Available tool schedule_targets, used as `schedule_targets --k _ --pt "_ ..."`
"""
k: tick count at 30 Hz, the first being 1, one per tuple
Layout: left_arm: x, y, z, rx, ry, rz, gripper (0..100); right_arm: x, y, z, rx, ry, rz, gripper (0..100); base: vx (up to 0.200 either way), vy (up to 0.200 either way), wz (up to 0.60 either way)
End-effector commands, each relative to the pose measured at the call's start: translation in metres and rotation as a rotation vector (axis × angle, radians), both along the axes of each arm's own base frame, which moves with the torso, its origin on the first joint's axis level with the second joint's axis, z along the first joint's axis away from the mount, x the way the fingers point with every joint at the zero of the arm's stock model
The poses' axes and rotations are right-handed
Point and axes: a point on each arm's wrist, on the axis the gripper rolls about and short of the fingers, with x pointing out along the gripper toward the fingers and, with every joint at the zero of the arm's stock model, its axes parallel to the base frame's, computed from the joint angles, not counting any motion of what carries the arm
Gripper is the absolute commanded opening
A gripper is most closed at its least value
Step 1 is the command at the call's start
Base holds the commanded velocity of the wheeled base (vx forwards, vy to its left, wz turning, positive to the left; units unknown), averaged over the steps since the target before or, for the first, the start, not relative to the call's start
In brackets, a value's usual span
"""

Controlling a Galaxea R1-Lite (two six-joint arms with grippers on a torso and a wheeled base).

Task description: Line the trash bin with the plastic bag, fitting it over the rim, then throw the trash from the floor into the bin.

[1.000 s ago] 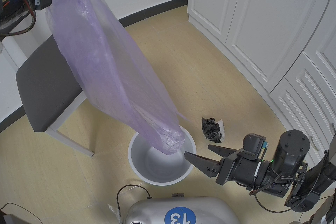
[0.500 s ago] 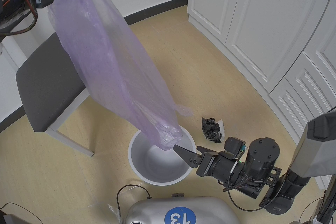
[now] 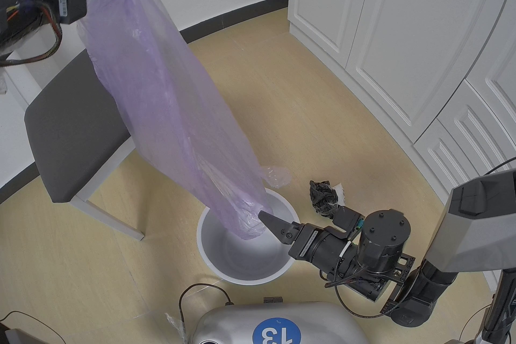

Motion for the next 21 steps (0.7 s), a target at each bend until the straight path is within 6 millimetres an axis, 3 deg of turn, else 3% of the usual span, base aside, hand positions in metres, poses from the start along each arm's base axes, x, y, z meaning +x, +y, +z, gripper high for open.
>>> schedule_targets --k 1,14,21 --pt "0.000 0.000 0.000 -0.001 -0.002 0.000 0 0.000 0.001 0.001 0.011 -0.008 0.006 100 0.000 0.000 0.00" --pt "0.001 -0.015 0.000 0.006 0.011 -0.056 0 -0.016 0.014 -0.012 -0.029 0.018 0.068 100 0.000 0.000 0.00" --pt "0.000 -0.016 0.000 0.004 0.013 -0.061 0 -0.005 0.025 -0.012 -0.002 -0.012 0.076 100 0.000 0.000 0.00"
